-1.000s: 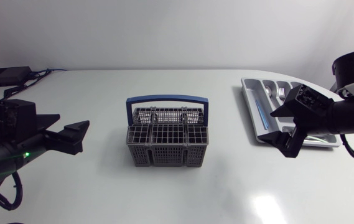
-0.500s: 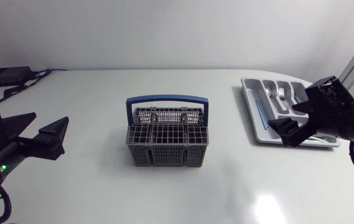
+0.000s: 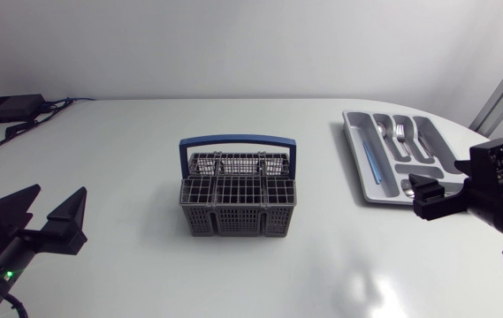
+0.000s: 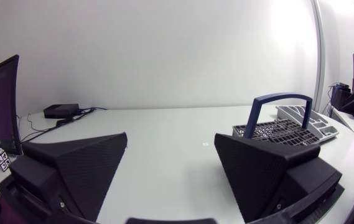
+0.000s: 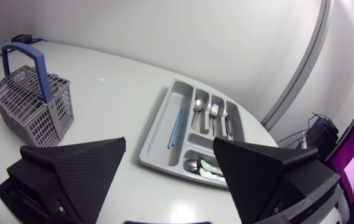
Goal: Unload the cutlery basket into the drawer organizer.
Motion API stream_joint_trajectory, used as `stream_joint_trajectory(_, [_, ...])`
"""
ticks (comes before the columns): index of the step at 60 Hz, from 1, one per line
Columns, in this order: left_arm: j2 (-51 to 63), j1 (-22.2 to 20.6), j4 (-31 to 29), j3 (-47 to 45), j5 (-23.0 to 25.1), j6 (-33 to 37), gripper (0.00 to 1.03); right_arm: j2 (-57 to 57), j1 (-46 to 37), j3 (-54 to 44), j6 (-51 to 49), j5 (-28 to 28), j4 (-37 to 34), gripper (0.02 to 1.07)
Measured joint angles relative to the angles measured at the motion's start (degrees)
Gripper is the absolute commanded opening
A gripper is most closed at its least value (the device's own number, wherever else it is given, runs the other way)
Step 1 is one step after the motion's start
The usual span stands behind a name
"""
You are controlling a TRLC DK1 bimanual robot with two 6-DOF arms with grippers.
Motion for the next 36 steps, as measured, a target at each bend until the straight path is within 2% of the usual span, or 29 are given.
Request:
stream_joint_trajectory(15, [-7.7,2.6,1.1,-6.0,1.1,-0.4,0.98,-6.5,0.0,-5.4,0.4,3.1,4.7,1.03])
stream_joint_trajectory(36, [-8.2,2.6,1.3,-6.1,1.1,-0.4,0.98,-16.8,-0.7,-12.5,2.9,4.2,7.8,1.03])
